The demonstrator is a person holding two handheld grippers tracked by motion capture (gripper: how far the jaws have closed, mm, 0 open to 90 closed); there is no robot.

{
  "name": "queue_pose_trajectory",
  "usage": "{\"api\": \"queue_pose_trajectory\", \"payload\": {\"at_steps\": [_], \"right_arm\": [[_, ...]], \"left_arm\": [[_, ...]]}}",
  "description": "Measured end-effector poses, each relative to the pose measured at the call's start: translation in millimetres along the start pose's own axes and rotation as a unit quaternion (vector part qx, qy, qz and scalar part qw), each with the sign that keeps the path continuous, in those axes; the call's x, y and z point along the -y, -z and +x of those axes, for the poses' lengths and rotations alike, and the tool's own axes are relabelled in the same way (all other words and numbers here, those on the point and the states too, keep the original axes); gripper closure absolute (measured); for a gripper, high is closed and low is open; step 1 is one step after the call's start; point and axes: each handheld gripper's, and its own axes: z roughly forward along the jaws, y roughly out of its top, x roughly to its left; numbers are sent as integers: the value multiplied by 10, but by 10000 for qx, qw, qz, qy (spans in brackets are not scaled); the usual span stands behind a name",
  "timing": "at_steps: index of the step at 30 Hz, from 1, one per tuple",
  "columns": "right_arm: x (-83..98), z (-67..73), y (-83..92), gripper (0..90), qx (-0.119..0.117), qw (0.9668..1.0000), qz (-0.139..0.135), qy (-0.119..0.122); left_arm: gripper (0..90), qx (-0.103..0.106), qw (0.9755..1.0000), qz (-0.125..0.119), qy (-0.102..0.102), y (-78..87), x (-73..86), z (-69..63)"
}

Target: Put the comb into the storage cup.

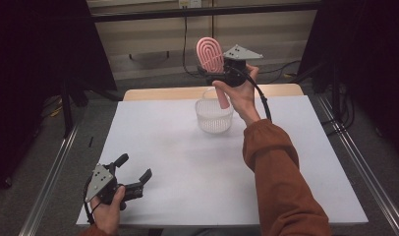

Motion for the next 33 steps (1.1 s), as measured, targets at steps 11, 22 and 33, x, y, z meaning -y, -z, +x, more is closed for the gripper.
{"api": "queue_pose_trajectory", "payload": {"at_steps": [11,22,33], "right_arm": [[80,-5,-104,194,13,10000,-17,-34],[170,-34,-180,194,55,10000,19,-38],[275,-37,-238,194,93,9999,78,-23]], "left_arm": [[34,5,10000,-5,12,1,0,-1],[34,6,10000,-7,12,-1,2,1],[34,19,10000,-7,14,2,2,1]]}}
